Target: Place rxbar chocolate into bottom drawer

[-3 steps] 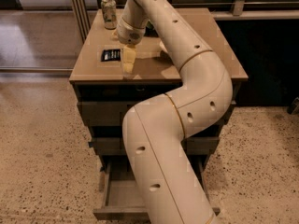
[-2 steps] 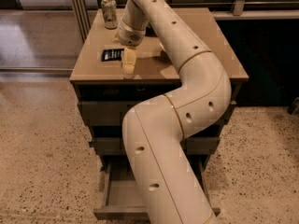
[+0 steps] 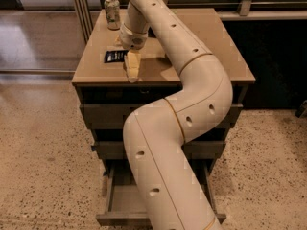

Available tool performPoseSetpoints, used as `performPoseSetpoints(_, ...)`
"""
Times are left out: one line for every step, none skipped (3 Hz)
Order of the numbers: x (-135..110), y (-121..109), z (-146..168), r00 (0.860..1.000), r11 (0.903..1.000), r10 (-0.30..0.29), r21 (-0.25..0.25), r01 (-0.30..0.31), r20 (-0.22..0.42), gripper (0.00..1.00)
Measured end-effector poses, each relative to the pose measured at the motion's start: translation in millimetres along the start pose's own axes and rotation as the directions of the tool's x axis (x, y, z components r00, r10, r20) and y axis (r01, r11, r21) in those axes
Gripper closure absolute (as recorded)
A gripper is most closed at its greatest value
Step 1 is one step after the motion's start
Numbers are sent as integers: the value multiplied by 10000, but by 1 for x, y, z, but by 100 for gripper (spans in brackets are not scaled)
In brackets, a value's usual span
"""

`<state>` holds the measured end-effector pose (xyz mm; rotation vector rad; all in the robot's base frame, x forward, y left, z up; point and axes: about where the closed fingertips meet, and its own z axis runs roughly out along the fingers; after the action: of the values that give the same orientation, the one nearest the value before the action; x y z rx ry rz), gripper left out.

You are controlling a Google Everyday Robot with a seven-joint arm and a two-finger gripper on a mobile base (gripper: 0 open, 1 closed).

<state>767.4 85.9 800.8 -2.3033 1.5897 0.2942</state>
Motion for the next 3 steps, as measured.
performPoseSetpoints(-9, -9, -2, 9998, 9993, -206, 297, 208, -58, 0)
performPoseSetpoints(-22, -17, -3, 9978, 9968, -636, 475, 644, -170, 0)
performPoseSetpoints(-30, -21, -4, 9956, 9941, -903, 574, 916, -251, 0)
